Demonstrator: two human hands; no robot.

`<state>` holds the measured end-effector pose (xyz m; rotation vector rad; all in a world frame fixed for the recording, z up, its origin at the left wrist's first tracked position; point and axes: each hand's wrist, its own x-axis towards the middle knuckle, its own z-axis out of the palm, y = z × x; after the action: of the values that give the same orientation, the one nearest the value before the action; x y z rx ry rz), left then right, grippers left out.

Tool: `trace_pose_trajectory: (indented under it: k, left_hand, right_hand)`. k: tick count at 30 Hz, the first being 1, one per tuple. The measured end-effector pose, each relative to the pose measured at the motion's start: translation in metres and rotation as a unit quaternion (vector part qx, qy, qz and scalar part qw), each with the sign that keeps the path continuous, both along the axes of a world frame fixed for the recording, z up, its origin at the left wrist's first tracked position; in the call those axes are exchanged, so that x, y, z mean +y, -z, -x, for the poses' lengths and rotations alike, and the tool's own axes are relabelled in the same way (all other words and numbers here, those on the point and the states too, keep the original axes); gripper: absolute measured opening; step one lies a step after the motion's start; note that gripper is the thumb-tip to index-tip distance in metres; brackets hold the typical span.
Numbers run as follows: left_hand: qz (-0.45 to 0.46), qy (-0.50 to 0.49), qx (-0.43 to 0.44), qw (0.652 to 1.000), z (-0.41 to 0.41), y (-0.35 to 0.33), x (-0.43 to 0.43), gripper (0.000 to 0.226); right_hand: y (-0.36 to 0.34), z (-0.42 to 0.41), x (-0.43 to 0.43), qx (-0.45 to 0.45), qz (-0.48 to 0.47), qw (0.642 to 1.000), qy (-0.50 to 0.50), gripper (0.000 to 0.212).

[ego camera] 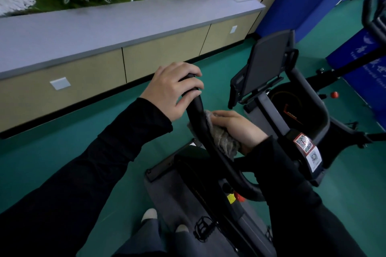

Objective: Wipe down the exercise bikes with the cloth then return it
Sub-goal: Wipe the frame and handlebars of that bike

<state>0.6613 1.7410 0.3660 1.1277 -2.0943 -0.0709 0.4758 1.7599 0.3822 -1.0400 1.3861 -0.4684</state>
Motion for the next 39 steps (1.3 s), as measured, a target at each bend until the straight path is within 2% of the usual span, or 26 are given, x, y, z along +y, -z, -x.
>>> trace_pose_trajectory:
  k: [5,9,11,13,14,16,19,23,28,32,39]
  left_hand:
    - [-0.005,0.003,-0.006,1.0,0.001,0.001,0.001,0.019]
    - [0.011,-0.01,-0.033,0.999,0.0,-0.004,0.003,0.022]
    - [0.052,-0.029,-0.077,0.995,0.0,-0.007,0.003,0.022]
    - [0.092,-0.026,-0.115,0.989,0.004,-0.01,0.004,0.021]
    - [0.103,-0.015,-0.125,0.987,0.008,-0.011,0.004,0.021]
    - [0.105,0.004,-0.138,0.985,0.016,-0.008,0.006,0.022]
    - [0.094,-0.019,-0.169,0.981,0.024,-0.001,0.01,0.026]
    - [0.091,-0.048,-0.191,0.976,0.027,0.003,0.014,0.031]
    - [0.106,-0.065,-0.196,0.973,0.035,0.011,0.018,0.031]
    - [0.115,-0.052,-0.191,0.973,0.033,0.015,0.021,0.03]
    - [0.13,-0.044,-0.191,0.972,0.032,0.018,0.018,0.03]
  right_hand:
    - [0.003,0.016,0.009,0.017,-0.046,0.999,-0.001,0.025]
    - [0.001,0.011,0.003,0.091,0.002,0.995,-0.041,0.023]
    - [0.001,0.012,0.011,0.175,0.083,0.977,-0.089,0.018]
    - [0.003,0.014,0.029,0.278,0.207,0.934,-0.089,0.009]
    - [0.004,0.013,0.04,0.302,0.271,0.911,-0.073,0.011]
    - [0.006,0.008,0.058,0.299,0.37,0.878,-0.049,0.012]
    - [0.01,0.008,0.074,0.307,0.453,0.835,-0.053,0.019]
    - [0.017,0.025,0.098,0.305,0.471,0.826,-0.057,0.023]
    - [0.029,0.025,0.109,0.319,0.497,0.807,-0.015,0.026]
    - [0.034,0.028,0.125,0.334,0.479,0.812,0.001,0.021]
    - [0.047,0.011,0.138,0.4,0.466,0.778,0.133,0.018]
